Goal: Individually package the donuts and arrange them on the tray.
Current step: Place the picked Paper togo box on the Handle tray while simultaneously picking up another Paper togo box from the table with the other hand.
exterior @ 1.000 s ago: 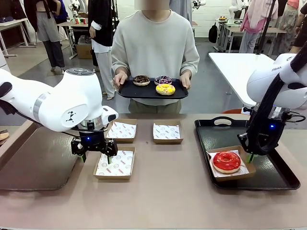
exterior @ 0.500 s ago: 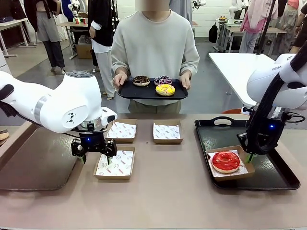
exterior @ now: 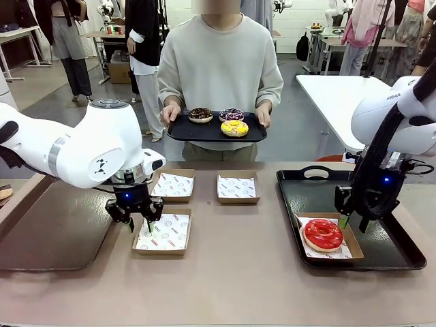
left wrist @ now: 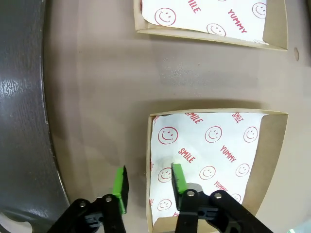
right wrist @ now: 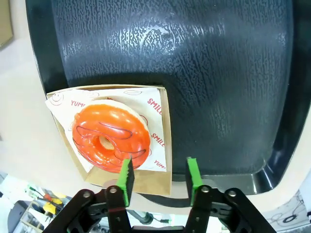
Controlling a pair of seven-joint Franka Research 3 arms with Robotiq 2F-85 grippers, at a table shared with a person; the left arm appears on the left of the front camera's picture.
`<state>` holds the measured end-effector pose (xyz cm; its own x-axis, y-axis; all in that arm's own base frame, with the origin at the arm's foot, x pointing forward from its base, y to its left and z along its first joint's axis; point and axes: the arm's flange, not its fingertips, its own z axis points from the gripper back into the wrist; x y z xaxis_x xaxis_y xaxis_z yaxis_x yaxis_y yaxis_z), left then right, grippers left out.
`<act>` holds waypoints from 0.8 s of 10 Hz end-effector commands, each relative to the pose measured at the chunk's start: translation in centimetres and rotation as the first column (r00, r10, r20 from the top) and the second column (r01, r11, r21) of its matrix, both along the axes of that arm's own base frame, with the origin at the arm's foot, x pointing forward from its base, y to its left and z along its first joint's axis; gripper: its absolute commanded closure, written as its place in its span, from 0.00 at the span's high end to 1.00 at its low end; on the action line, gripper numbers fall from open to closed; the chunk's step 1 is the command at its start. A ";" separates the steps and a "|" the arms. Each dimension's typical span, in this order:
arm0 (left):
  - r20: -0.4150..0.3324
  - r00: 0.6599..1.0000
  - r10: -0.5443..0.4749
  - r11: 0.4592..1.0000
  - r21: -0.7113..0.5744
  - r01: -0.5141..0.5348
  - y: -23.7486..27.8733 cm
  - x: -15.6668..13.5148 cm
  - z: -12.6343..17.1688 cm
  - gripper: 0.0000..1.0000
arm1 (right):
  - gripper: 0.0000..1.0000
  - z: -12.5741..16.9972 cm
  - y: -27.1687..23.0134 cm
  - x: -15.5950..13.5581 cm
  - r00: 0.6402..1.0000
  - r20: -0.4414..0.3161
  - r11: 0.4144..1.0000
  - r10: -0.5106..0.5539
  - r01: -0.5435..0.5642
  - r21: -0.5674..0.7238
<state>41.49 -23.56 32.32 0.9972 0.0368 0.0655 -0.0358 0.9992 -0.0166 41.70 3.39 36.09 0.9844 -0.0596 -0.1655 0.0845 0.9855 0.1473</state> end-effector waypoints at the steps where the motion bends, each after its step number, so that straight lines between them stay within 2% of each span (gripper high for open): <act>1: 0.006 0.999 0.032 0.999 -0.026 -0.032 -0.2 0.1 0.0 0.00 | 0.96 -0.4 -0.3 -0.1 1.000 0.007 0.999 0.002 -0.002 0.043; 2: 0.002 0.999 0.036 0.999 -0.030 -0.036 -0.2 0.2 0.0 0.00 | 1.00 -0.5 -0.3 0.0 1.000 0.002 0.999 0.000 0.000 0.047; 5: -0.007 0.999 0.042 0.998 -0.036 -0.042 -0.1 0.2 -0.1 0.00 | 1.00 -0.5 -0.4 -0.1 1.000 -0.002 0.998 -0.001 0.001 0.057; 8: -0.001 0.999 0.038 0.999 -0.008 -0.038 0.3 0.0 0.6 0.00 | 1.00 0.3 -0.7 -1.0 1.000 0.027 0.994 -0.006 0.003 0.108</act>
